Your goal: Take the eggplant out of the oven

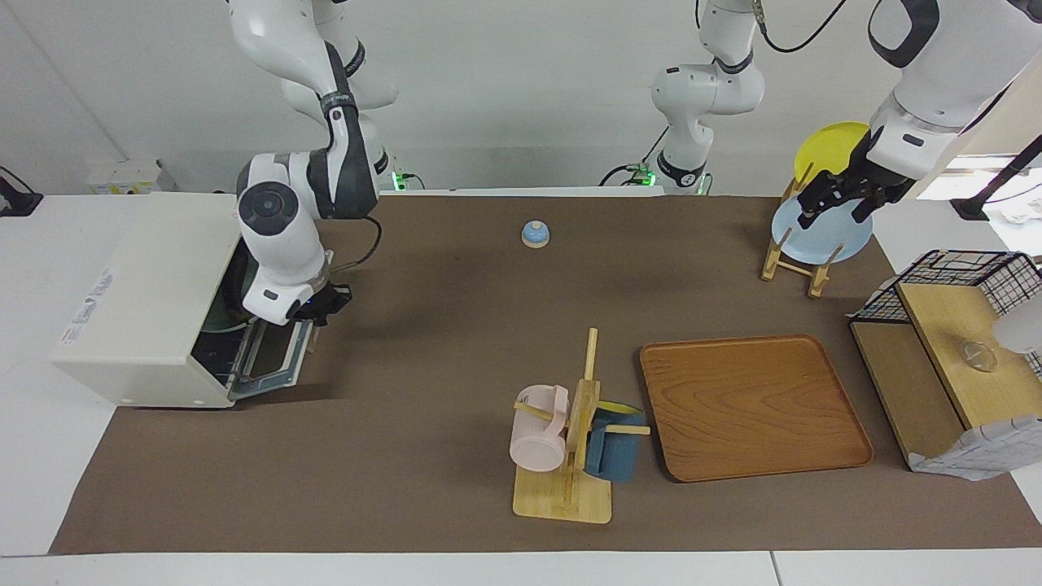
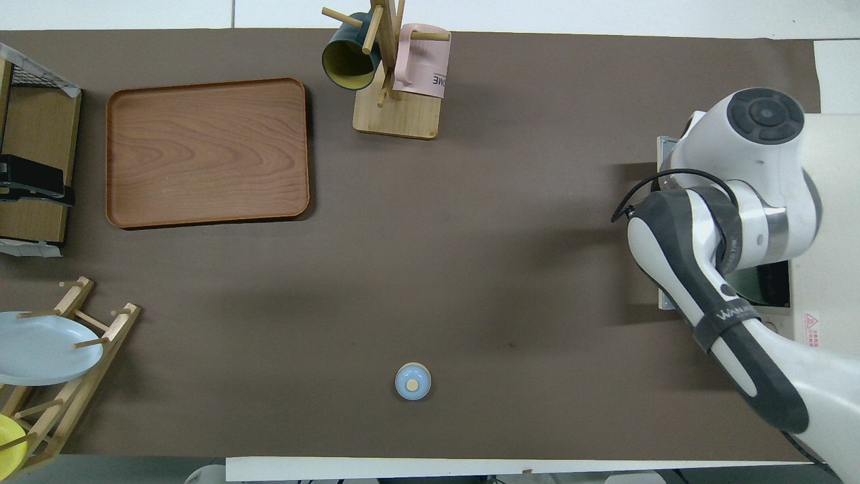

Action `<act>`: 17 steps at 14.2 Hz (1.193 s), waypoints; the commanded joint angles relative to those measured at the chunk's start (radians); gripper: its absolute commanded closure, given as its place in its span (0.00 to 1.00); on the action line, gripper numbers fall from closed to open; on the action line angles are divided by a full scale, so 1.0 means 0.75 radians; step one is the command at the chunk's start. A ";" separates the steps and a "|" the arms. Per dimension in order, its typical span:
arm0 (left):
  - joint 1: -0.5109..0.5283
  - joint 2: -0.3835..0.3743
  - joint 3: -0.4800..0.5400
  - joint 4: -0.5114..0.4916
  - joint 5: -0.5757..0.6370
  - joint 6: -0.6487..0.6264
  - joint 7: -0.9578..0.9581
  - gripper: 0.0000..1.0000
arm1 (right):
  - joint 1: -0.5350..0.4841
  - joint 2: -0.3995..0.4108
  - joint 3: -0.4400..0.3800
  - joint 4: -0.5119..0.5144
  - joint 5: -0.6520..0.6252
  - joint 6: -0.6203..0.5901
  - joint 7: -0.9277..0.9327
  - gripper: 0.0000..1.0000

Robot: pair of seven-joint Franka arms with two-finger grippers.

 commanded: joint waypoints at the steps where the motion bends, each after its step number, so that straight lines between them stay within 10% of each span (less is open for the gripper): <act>1: 0.006 -0.018 -0.004 -0.015 0.017 -0.017 0.005 0.00 | -0.009 0.060 -0.037 0.023 -0.005 0.076 0.025 1.00; 4: 0.006 -0.020 -0.004 -0.015 0.017 -0.017 0.005 0.00 | 0.061 0.064 -0.039 0.123 0.095 -0.026 0.115 0.97; 6: 0.006 -0.020 -0.004 -0.015 0.017 -0.017 0.005 0.00 | 0.006 0.001 -0.045 0.123 0.103 -0.094 0.117 0.54; 8: 0.006 -0.018 -0.004 -0.017 0.017 -0.017 0.007 0.00 | -0.073 -0.075 -0.045 0.123 0.103 -0.220 0.117 0.40; 17: 0.006 -0.020 -0.004 -0.017 0.017 -0.017 0.003 0.00 | -0.152 -0.155 -0.049 -0.108 0.085 -0.123 0.130 0.57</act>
